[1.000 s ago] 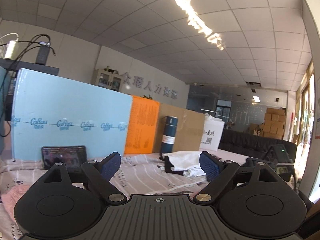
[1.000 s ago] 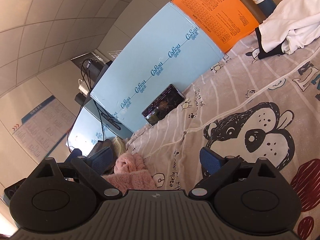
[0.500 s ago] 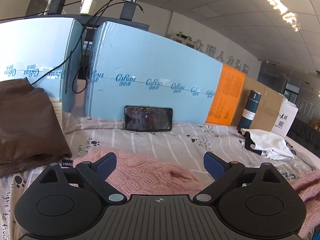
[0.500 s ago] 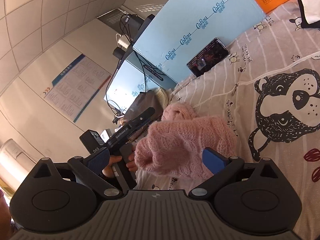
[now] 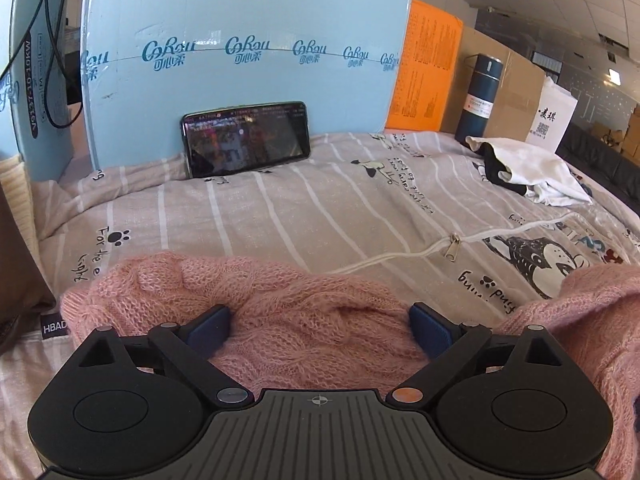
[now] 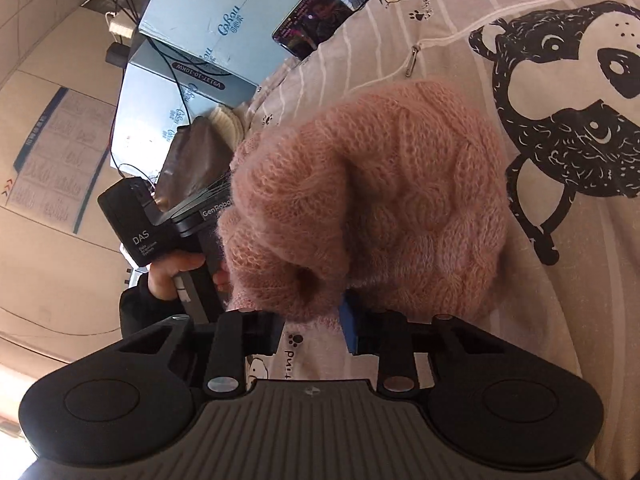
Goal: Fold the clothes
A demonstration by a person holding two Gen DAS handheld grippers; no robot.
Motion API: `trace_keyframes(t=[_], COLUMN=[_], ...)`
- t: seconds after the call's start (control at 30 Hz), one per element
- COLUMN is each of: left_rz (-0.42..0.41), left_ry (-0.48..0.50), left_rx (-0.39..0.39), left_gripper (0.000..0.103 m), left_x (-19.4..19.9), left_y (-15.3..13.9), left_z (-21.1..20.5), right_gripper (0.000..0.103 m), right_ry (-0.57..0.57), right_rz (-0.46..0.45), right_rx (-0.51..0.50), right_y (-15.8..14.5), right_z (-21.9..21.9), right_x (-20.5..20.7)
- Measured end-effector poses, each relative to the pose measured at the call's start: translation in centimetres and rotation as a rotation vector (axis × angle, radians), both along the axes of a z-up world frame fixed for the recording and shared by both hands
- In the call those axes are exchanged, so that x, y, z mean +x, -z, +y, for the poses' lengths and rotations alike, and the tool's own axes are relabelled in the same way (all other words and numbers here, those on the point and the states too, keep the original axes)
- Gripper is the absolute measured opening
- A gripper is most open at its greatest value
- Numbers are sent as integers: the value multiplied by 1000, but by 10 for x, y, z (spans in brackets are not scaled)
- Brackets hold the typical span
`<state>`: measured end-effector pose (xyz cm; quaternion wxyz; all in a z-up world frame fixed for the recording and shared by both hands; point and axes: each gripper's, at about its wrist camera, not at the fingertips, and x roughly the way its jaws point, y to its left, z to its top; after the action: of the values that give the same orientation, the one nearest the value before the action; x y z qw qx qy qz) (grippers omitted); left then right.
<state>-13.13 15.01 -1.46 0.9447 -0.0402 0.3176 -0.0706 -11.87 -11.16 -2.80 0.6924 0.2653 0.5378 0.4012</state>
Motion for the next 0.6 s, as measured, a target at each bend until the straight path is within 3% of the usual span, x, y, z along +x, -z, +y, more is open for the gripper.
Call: trace_keyframes(t=[0.1, 0.17, 0.23, 0.37, 0.53, 0.6], left_rz=[-46, -66, -80, -141, -335, -391], left_ry=[29, 72, 96, 67, -84, -121], left_rx=[20, 9, 4, -17, -90, -128], left_gripper=[77, 42, 33, 29, 28, 28], left_x=[-7, -10, -13, -19, -38, -44], left_y=[2, 1, -2, -9, -30, -33], left_z=[-5, -7, -10, -11, 11, 18], right_gripper=[15, 12, 8, 5, 4, 2], right_ry=[33, 64, 101, 161, 249, 283], right_rz=[-14, -56, -96, -191, -384, -446], right_rx=[69, 108, 139, 193, 205, 274], right_y=[7, 5, 0, -17, -53, -69], right_z=[-5, -9, -12, -11, 1, 0], right_x=[1, 2, 2, 9, 30, 40])
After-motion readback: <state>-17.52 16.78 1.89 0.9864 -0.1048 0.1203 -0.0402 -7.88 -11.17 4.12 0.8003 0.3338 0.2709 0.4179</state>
